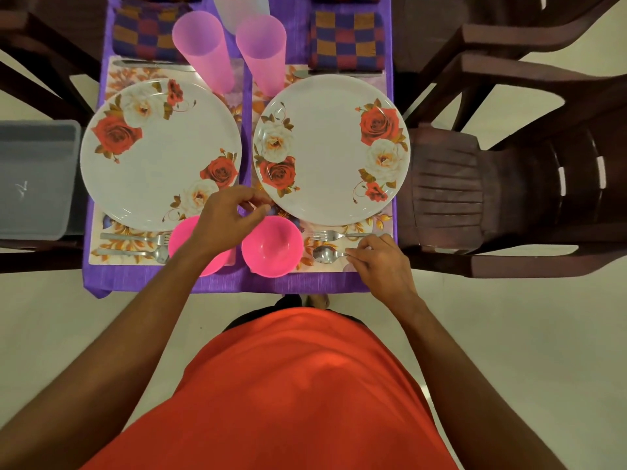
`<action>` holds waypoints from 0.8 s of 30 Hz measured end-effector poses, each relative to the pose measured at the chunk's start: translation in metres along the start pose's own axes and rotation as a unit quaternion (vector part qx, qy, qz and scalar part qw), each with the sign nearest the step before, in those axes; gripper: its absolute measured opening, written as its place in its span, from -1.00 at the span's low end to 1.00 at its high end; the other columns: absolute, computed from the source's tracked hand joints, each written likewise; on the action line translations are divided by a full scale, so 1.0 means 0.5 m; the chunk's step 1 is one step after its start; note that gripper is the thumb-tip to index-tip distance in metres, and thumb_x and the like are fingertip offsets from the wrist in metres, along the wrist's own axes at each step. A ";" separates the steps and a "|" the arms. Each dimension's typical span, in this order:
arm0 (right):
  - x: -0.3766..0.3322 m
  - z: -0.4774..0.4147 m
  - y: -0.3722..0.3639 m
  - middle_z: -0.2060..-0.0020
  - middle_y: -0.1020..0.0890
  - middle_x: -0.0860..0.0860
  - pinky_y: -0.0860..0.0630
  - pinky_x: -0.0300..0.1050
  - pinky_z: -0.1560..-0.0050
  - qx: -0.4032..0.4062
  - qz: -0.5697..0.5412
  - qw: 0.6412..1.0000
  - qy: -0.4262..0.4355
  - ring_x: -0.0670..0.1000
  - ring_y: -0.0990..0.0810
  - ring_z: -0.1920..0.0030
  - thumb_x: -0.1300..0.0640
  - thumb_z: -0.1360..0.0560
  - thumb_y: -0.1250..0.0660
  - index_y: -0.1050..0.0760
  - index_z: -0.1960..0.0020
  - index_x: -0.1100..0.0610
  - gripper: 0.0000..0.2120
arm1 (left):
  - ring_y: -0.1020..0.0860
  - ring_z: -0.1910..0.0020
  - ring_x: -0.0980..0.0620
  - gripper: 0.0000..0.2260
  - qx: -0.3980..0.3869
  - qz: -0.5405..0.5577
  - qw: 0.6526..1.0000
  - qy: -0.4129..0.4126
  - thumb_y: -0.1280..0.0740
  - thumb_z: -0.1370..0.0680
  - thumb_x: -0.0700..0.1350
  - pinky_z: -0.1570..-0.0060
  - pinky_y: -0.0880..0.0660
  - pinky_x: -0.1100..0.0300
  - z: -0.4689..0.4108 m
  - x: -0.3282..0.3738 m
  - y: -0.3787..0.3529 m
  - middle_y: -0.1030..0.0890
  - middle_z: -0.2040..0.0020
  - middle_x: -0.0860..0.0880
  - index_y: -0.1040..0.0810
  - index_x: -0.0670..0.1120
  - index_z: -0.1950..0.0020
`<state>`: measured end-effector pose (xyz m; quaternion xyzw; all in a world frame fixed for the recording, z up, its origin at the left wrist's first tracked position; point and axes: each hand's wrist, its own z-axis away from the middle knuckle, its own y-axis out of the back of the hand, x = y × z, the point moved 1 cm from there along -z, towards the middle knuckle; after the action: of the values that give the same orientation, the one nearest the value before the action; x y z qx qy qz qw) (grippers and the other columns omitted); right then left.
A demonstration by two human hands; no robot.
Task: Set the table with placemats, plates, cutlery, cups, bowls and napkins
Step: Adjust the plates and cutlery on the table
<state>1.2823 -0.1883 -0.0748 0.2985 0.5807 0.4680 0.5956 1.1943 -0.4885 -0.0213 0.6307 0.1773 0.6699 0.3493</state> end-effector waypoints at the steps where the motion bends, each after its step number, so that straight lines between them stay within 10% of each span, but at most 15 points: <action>1: -0.001 -0.002 0.001 0.02 -0.67 0.04 -0.61 0.00 0.22 -0.002 0.000 1.000 -0.001 0.11 -0.58 -0.03 0.10 -0.51 -0.49 -0.71 -0.07 0.09 -0.84 | -0.62 0.11 0.09 -0.77 0.005 -0.001 1.000 -0.002 -0.39 -0.51 -0.01 0.06 -0.53 0.22 0.005 -0.001 0.001 -0.69 0.00 0.01 -0.69 -0.09 -0.08; 7: -0.009 -0.003 0.012 -0.02 -0.67 0.05 -0.62 0.02 0.14 0.001 0.004 1.000 0.008 0.09 -0.57 -0.03 0.12 -0.54 -0.44 -0.70 -0.10 0.12 -0.83 | -0.55 0.14 0.31 -0.90 0.068 0.002 0.998 -0.004 -0.41 -0.55 -0.15 0.15 -0.41 0.50 0.039 -0.008 0.015 -0.60 0.14 0.30 -0.67 -0.02 -0.03; 16: -0.117 -0.041 0.038 0.09 -0.69 0.07 -0.45 -0.15 0.09 0.104 -0.112 0.988 0.022 0.09 -0.60 0.07 0.18 -0.51 -0.47 -0.70 -0.05 0.16 -0.86 | -0.56 0.09 0.34 -0.87 0.199 0.013 0.977 0.080 -0.38 -0.56 -0.19 0.16 -0.48 0.45 0.126 -0.099 0.091 -0.64 0.01 0.08 -0.67 -0.09 -0.08; 24: -0.324 -0.236 0.009 0.01 -0.72 0.03 -0.54 -0.05 0.00 0.005 -0.102 0.995 0.015 0.11 -0.64 -0.02 0.08 -0.56 -0.33 -0.68 -0.11 0.05 -0.80 | -0.53 -0.05 0.05 -0.75 0.247 0.028 0.942 0.225 -0.37 -0.56 -0.16 0.09 -0.38 0.44 0.139 -0.263 0.201 -0.56 -0.18 -0.03 -0.60 -0.08 -0.24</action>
<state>1.1849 -0.3553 -0.0211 0.2334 0.6193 0.4062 0.6301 1.2320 -0.6633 -0.0382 0.5347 0.3936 0.7389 0.1150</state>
